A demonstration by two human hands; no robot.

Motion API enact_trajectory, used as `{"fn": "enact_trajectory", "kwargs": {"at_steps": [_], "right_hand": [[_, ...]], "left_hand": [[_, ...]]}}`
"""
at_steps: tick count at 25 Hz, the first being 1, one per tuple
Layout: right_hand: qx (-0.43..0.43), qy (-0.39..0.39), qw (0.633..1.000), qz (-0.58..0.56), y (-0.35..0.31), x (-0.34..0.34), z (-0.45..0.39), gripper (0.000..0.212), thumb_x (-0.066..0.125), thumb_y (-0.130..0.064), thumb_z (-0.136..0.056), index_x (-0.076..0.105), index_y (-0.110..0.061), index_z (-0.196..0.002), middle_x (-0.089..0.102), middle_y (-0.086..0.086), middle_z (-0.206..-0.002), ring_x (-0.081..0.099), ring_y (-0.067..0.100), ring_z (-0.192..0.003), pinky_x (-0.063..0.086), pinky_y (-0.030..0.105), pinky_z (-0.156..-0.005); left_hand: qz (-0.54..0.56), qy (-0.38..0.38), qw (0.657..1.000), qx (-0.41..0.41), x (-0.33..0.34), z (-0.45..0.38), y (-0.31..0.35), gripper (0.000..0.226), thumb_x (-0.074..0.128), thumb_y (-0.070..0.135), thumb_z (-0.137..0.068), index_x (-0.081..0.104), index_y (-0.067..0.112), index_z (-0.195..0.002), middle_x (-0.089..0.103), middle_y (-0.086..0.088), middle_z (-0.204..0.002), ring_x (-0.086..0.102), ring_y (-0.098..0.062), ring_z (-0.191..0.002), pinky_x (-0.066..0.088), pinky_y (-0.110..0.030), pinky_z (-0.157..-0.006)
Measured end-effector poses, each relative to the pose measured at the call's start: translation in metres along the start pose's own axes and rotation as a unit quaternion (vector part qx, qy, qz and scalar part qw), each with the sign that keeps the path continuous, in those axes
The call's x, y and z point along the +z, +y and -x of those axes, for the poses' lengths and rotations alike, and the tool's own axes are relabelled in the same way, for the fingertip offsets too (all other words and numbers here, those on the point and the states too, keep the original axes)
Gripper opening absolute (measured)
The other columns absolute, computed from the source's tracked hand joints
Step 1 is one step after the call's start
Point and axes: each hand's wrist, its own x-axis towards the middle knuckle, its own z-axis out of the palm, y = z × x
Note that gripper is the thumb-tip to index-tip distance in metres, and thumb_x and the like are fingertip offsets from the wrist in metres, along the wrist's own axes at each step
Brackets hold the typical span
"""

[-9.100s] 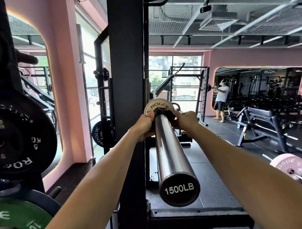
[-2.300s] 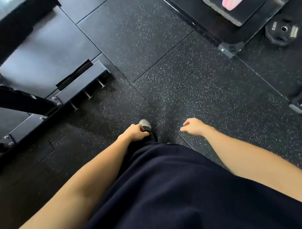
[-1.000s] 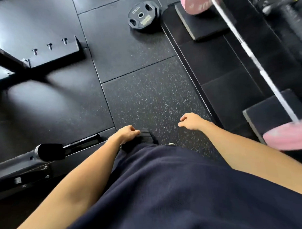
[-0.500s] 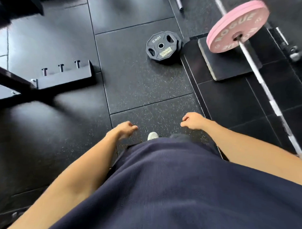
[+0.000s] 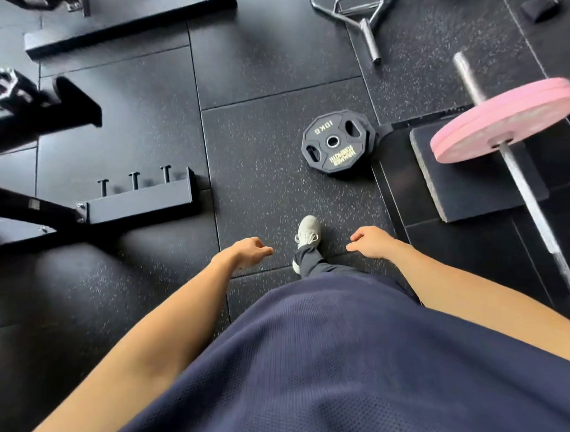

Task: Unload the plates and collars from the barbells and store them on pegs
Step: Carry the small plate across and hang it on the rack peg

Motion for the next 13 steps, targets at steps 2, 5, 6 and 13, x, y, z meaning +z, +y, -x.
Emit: {"fn": "enact_trajectory", "kwargs": {"at_steps": [2, 5, 6, 13], "right_hand": [[0.000, -0.007, 1.000, 0.008, -0.040, -0.043, -0.035, 0.044, 0.065, -0.029, -0.089, 0.056, -0.012, -0.128, 0.059, 0.008, -0.126, 0.055, 0.024, -0.107, 0.040, 0.030, -0.085], [-0.018, -0.006, 0.999, 0.030, -0.101, -0.103, -0.081, 0.043, 0.067, -0.030, -0.087, 0.058, -0.011, -0.125, 0.061, 0.009, -0.117, 0.054, 0.022, -0.095, 0.041, 0.030, -0.081], [-0.026, -0.007, 0.999, 0.044, -0.123, -0.120, -0.095, 0.042, 0.068, -0.029, -0.087, 0.059, -0.010, -0.124, 0.061, 0.008, -0.111, 0.054, 0.022, -0.093, 0.041, 0.030, -0.080], [-0.052, -0.025, 0.994, 0.094, -0.260, -0.205, -0.211, 0.039, 0.066, -0.025, -0.089, 0.058, -0.008, -0.123, 0.062, 0.010, -0.119, 0.058, 0.029, -0.109, 0.045, 0.035, -0.090]], "left_hand": [[0.008, 0.013, 1.000, -0.008, -0.058, -0.027, 0.020, 0.045, 0.051, 0.046, -0.095, 0.055, 0.011, -0.123, 0.061, -0.011, -0.126, 0.059, -0.029, -0.112, 0.047, -0.038, -0.093], [0.023, 0.056, 0.998, 0.000, -0.132, -0.061, 0.039, 0.040, 0.052, 0.044, -0.094, 0.060, 0.011, -0.115, 0.063, -0.009, -0.116, 0.060, -0.025, -0.106, 0.047, -0.036, -0.094], [0.029, 0.072, 0.997, 0.003, -0.154, -0.068, 0.044, 0.037, 0.052, 0.044, -0.094, 0.061, 0.011, -0.110, 0.062, -0.009, -0.111, 0.059, -0.023, -0.103, 0.047, -0.035, -0.093], [0.045, 0.035, 0.998, -0.032, -0.289, -0.165, 0.050, 0.046, 0.053, 0.047, -0.091, 0.064, 0.009, -0.113, 0.066, -0.008, -0.120, 0.061, -0.025, -0.106, 0.043, -0.028, -0.082]]}}
